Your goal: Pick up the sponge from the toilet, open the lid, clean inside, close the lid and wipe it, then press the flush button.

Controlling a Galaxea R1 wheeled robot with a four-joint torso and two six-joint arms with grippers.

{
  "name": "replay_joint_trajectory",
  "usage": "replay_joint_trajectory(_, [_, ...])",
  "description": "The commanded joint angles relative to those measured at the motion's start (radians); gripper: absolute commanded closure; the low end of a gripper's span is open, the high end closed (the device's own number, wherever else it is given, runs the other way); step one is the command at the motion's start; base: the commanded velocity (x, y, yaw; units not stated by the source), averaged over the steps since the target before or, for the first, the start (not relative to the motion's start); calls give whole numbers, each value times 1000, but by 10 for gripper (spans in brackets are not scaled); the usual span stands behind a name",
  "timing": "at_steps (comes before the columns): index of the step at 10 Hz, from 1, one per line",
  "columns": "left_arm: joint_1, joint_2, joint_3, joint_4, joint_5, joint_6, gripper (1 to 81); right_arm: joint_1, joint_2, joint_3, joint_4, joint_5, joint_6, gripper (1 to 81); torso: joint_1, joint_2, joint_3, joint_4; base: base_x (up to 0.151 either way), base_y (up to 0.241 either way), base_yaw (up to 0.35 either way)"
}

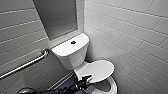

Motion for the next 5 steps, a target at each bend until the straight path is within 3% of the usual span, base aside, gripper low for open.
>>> replay_joint_trajectory(1, [-170, -14, 81, 31, -62, -124, 10, 12, -33, 19, -11, -59, 3, 811, 0, 0, 0, 0, 0, 0, 0])
replay_joint_trajectory(5, [-204, -24, 57, 17, -61, -152, 10, 13, -31, 26, -11, -59, 3, 811, 0, 0, 0, 0, 0, 0, 0])
